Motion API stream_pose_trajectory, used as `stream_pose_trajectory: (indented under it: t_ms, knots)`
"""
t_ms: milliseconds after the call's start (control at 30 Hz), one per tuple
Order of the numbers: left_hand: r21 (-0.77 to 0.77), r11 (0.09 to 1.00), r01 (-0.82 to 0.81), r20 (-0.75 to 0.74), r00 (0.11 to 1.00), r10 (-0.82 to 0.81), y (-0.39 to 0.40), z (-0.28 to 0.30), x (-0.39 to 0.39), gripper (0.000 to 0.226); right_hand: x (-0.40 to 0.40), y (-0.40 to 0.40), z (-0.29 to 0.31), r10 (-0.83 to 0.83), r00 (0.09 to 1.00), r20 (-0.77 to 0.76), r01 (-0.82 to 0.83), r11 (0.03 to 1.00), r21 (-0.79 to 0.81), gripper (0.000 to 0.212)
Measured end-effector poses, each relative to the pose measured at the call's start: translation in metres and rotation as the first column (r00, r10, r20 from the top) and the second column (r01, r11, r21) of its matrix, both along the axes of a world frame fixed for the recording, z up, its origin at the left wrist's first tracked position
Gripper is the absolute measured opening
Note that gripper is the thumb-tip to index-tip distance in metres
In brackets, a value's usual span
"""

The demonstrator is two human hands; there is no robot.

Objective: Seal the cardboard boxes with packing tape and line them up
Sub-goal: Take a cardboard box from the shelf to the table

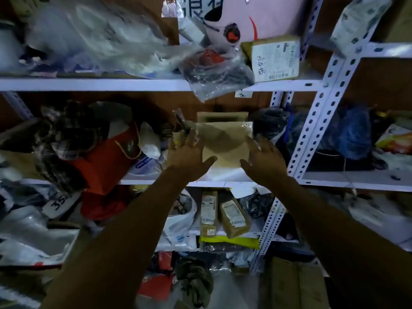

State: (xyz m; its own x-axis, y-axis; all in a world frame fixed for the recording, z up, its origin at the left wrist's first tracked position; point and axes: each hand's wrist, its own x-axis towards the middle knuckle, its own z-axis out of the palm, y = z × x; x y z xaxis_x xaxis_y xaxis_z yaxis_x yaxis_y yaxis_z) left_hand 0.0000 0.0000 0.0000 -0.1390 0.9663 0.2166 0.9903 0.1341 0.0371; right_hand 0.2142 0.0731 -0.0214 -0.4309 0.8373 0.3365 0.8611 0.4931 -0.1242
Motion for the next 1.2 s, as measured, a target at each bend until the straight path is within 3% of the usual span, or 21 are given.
stream_pose_trajectory:
  t_ms: [100,200,300,367,433,500,567,667,867,967,1100,1200]
  knots:
    - [0.038,0.999,0.005,-0.014,1.000,-0.005,0.033,-0.006,-0.018,0.082,-0.013,0.024,-0.003,-0.082,0.993,-0.088,0.073,0.992,-0.107,0.078]
    - [0.145,0.989,0.042,0.065,0.997,-0.052,0.066,-0.012,-0.035,0.079,-0.024,0.050,-0.008,-0.126,0.971,-0.203,0.101,0.986,-0.130,0.079]
    - [0.267,0.964,0.010,0.257,0.963,-0.081,0.094,-0.020,-0.049,0.086,-0.030,0.077,-0.010,-0.131,0.908,-0.398,0.070,0.984,-0.165,0.082]
    - [0.339,0.940,-0.037,0.552,0.817,-0.167,0.110,-0.029,-0.051,0.087,-0.034,0.095,-0.015,-0.138,0.774,-0.618,0.002,0.977,-0.216,0.083]
    - [0.370,0.921,-0.126,0.801,0.544,-0.248,0.123,-0.035,-0.049,0.085,-0.043,0.109,-0.022,-0.218,0.571,-0.791,-0.105,0.937,-0.334,0.077]
    - [0.339,0.920,-0.197,0.908,0.323,-0.266,0.133,-0.047,-0.046,0.079,-0.051,0.116,-0.029,-0.305,0.429,-0.850,-0.232,0.872,-0.430,0.063]
    - [0.280,0.925,-0.255,0.954,0.183,-0.238,0.141,-0.057,-0.042,0.075,-0.056,0.122,-0.040,-0.350,0.332,-0.876,-0.331,0.826,-0.455,0.040]
    - [0.164,0.939,-0.302,0.986,0.064,-0.152,0.145,-0.070,-0.031,0.068,-0.060,0.132,-0.056,-0.372,0.252,-0.893,-0.358,0.822,-0.443,0.035]
    - [0.125,0.924,-0.362,0.987,-0.052,-0.154,0.153,-0.085,-0.015,0.035,-0.061,0.139,-0.075,-0.310,0.209,-0.927,-0.348,0.862,-0.367,0.030]
    - [0.103,0.927,-0.361,0.987,-0.081,-0.142,0.153,-0.082,-0.014,0.031,-0.064,0.140,-0.069,-0.349,0.165,-0.922,-0.363,0.848,-0.386,0.027]
    - [0.035,0.930,-0.366,0.980,-0.169,-0.104,0.146,-0.072,-0.014,0.014,-0.065,0.133,-0.063,-0.402,0.173,-0.899,-0.341,0.832,-0.438,0.031]
    - [0.047,0.940,-0.337,0.975,-0.191,-0.117,0.136,-0.062,-0.014,0.017,-0.064,0.117,-0.061,-0.413,0.167,-0.895,-0.317,0.837,-0.445,0.035]
